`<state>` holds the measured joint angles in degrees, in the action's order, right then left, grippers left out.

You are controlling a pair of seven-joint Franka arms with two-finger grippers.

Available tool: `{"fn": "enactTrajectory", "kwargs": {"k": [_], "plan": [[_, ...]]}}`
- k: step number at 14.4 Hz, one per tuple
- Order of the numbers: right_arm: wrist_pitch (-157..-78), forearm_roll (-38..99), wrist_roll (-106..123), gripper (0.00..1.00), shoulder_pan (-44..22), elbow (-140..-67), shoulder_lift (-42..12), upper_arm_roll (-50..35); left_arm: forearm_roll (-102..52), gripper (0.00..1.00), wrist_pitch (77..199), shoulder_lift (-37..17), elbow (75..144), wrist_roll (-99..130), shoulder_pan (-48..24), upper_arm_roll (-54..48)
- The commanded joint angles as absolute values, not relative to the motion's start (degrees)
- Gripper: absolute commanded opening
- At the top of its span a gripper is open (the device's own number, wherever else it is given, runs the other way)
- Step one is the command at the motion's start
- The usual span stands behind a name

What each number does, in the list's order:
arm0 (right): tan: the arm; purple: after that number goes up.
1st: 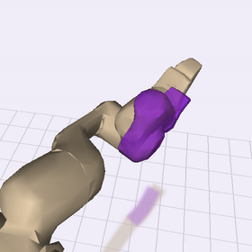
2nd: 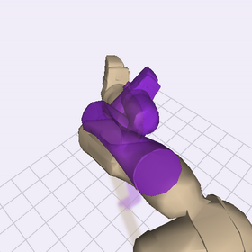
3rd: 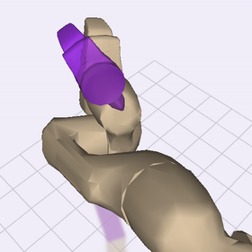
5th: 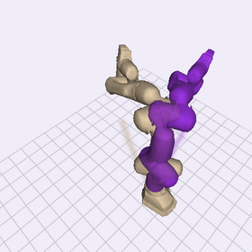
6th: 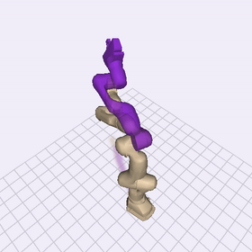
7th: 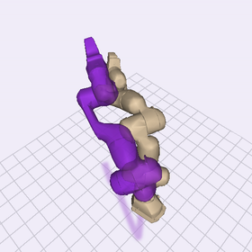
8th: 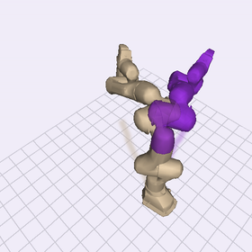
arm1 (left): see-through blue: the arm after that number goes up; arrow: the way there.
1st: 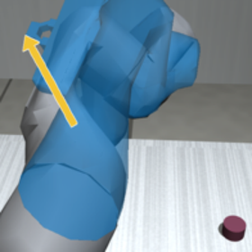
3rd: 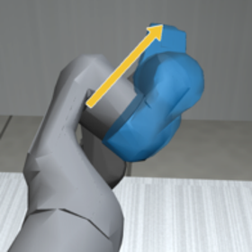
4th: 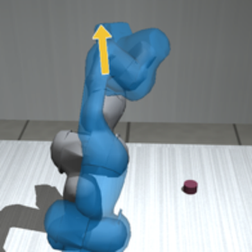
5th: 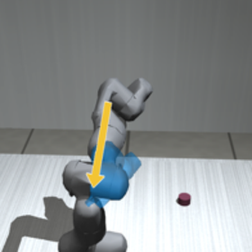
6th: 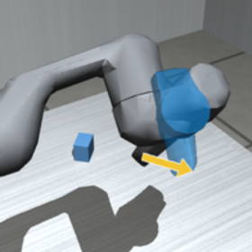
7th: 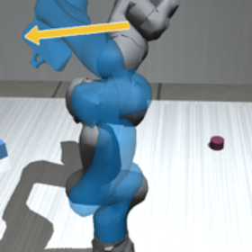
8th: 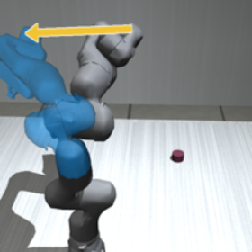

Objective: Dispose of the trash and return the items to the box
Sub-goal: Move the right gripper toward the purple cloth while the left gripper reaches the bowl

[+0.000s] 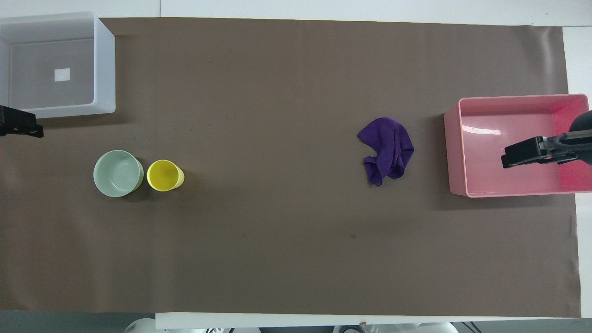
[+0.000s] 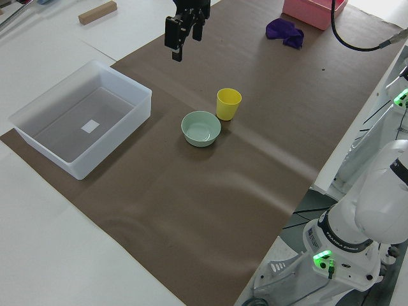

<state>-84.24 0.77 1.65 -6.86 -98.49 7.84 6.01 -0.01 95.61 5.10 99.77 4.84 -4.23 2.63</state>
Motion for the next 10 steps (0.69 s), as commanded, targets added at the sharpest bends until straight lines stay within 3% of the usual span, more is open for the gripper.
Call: {"fn": "enactTrajectory", "kwargs": {"k": [1,5,7,8,10], "plan": [[-85.2,1.1,1.1,1.0,-6.3,-99.2,8.3,5.8,-0.6,1.0,92.8,2.2,95.3,2.4,-4.7,3.3],[-87.7,1.1,1.3,1.0,-6.2,-100.9,8.6,5.8,-0.4,1.0,92.2,2.3,95.4,1.2,-4.8,3.2],[-92.1,1.1,1.8,1.0,-7.0,-106.8,10.9,5.6,-0.5,1.0,92.5,2.5,95.9,0.5,-4.7,3.2],[-92.9,1.2,2.1,1.0,-7.0,-107.7,10.4,5.5,-0.4,1.0,93.6,3.4,97.8,0.4,-4.4,3.2],[-96.5,1.2,2.6,1.0,-9.7,-109.5,8.6,5.4,-0.5,1.0,101.4,8.2,108.7,0.5,-4.2,3.3]]}}
